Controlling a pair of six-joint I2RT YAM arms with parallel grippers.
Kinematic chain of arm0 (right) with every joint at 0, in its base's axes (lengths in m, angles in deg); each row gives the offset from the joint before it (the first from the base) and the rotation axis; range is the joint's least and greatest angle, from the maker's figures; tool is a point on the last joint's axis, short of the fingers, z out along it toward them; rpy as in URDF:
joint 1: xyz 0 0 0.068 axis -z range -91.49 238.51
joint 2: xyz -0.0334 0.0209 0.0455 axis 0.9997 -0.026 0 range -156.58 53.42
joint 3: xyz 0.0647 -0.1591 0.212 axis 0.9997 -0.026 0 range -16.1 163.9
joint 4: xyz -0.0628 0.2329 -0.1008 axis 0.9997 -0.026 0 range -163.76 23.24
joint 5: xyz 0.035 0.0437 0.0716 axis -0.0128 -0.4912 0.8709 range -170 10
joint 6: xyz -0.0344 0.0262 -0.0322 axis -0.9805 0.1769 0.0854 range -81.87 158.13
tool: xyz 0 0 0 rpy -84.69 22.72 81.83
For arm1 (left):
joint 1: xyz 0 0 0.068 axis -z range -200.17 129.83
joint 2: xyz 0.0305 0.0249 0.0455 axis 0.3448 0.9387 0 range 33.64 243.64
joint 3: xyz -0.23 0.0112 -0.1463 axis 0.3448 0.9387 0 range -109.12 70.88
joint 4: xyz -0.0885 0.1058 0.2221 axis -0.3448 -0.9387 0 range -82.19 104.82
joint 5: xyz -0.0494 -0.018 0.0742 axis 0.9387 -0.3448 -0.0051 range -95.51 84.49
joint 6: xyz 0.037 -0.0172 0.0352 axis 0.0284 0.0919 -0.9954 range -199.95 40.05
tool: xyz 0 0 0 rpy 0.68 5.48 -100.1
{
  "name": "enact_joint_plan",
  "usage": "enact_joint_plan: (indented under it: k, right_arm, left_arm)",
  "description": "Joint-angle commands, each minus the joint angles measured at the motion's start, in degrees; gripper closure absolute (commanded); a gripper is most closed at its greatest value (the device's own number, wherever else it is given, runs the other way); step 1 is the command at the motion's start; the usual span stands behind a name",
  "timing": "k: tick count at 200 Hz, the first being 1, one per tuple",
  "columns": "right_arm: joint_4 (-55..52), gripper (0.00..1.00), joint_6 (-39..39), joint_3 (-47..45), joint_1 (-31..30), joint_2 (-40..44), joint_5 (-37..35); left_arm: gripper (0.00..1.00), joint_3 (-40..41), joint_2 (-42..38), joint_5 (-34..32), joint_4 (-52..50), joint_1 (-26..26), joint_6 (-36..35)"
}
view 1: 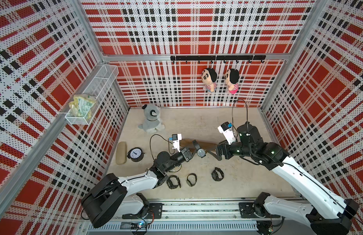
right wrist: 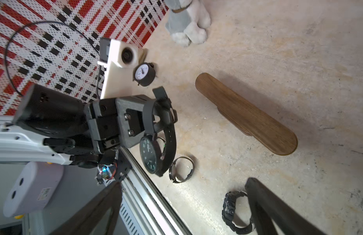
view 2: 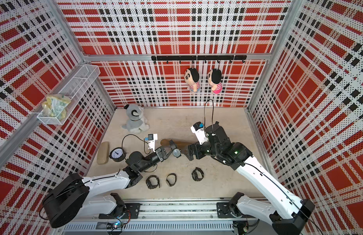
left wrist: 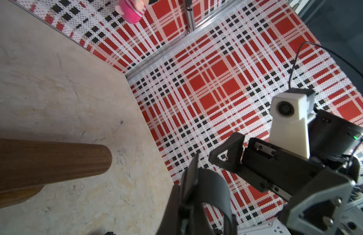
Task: Place watch on stand
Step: Pick up the watch at the center of the board.
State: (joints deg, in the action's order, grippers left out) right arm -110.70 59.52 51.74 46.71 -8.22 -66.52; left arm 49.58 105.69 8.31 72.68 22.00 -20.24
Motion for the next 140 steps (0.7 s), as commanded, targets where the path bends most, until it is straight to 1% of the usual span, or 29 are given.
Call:
enact_joint_plan:
  k: [1,41,55,140]
  right_arm:
    - [-1.4,0.02,-1.4,1.47,-5.1,-0.72,-10.5]
    - [-1.66,0.04,-2.26,3.72,-13.33,-4.99,-16.92]
    - [-2.02,0.05,-2.49,4.54,-14.97,-6.38,-18.4]
    - [-3.93,0.11,-2.75,5.81,-16.78,-13.0,-23.17]
  left_arm:
    - [1.0,0.03,-1.71,-4.49,-5.96,0.21,-1.43]
    - [1.0,-0.14,-1.08,-4.9,-7.48,0.37,-1.52]
    - [1.0,-0.18,-0.99,-4.75,-7.58,0.52,-1.78]
    - [1.0,-0.14,-0.34,-4.46,-7.5,1.16,-2.44]
